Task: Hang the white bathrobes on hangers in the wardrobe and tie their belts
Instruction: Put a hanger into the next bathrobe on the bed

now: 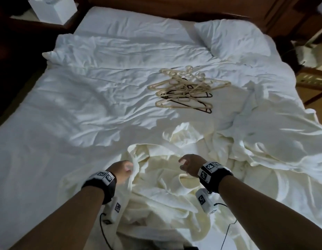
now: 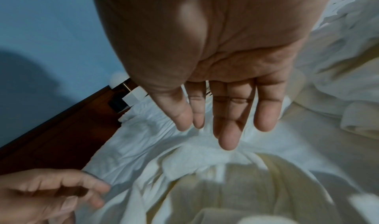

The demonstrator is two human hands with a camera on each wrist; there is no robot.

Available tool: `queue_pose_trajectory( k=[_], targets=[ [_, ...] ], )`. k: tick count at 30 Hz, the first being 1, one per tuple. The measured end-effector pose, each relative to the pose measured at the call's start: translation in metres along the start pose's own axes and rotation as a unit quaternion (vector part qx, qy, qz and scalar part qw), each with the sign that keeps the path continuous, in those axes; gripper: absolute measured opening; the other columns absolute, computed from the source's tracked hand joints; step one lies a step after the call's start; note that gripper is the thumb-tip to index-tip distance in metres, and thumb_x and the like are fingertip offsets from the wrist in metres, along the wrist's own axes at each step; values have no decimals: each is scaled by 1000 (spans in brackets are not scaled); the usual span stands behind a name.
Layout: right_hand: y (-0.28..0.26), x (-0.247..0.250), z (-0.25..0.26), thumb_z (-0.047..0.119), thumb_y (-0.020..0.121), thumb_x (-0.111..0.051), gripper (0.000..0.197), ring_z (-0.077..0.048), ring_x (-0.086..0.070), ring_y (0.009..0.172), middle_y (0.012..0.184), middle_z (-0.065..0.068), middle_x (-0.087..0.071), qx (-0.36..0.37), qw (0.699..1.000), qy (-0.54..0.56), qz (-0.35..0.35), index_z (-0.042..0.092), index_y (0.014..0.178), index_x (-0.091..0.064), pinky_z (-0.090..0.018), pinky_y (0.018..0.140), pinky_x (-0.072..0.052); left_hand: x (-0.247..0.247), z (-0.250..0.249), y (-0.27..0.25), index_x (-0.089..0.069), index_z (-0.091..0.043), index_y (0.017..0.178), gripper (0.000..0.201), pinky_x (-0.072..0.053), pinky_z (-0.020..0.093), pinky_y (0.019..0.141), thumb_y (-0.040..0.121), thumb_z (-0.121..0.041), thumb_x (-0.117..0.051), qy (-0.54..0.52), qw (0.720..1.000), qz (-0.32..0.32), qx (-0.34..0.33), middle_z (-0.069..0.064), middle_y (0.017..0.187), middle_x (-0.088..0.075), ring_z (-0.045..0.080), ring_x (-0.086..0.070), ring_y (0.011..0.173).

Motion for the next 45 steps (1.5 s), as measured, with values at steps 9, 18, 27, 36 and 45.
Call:
queue_pose_trajectory(
  k=[9, 18, 27, 36, 45],
  targets=[
    [158, 48, -17, 34, 93, -58, 31, -21, -51, 124, 137, 1, -55, -8, 999, -48, 2, 27, 123, -62, -32, 105, -40, 7, 0, 92, -50, -28, 132, 40, -39, 36, 106, 93, -27, -54, 10, 997, -59, 56, 9, 145, -33, 29, -46, 126],
    [297, 93, 14, 32, 92, -56, 45, -38, -52, 121, 144, -15, -34, -8, 989, -145, -18, 24, 135, -50, -43, 103, -42, -13, 28, 114, -43, -38, 141, 49, -33, 40, 112, 93, -31, -49, 19, 993, 38, 111, 13, 149, -17, 35, -31, 134],
    [385, 125, 31, 27, 90, -59, 50, -39, -45, 127, 149, -15, -30, 12, 981, -184, -61, 19, 137, -47, -45, 107, -37, -24, 47, 130, -58, -24, 129, 41, -43, 37, 103, 90, -37, -56, -92, 987, 37, 129, 5, 133, -53, 24, -54, 119],
    [355, 60, 27, 46, 78, -68, 52, -34, -56, 112, 131, -10, -43, 21, 978, -201, 51, 29, 126, -57, -41, 98, -47, 8, 57, 129, -59, -20, 84, 13, -37, 22, 76, 82, -7, -57, -214, 950, -131, 187, -4, 89, -62, 19, -57, 87],
    [257, 53, 49, 17, 96, -53, 37, -29, -52, 117, 134, -16, -39, 97, 988, -91, -73, 7, 132, -57, -30, 107, -36, 45, 52, 114, -69, -27, 70, 35, -50, 31, 94, 84, 1, -54, -330, 927, -132, 118, -1, 90, -71, 20, -66, 98]
  ],
)
Point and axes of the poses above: each hand's wrist, its own y-axis towards the middle knuckle, its own x-axis out of the back of the hand, z = x × y, the point moved 6 cm from there along y, towards the middle knuckle
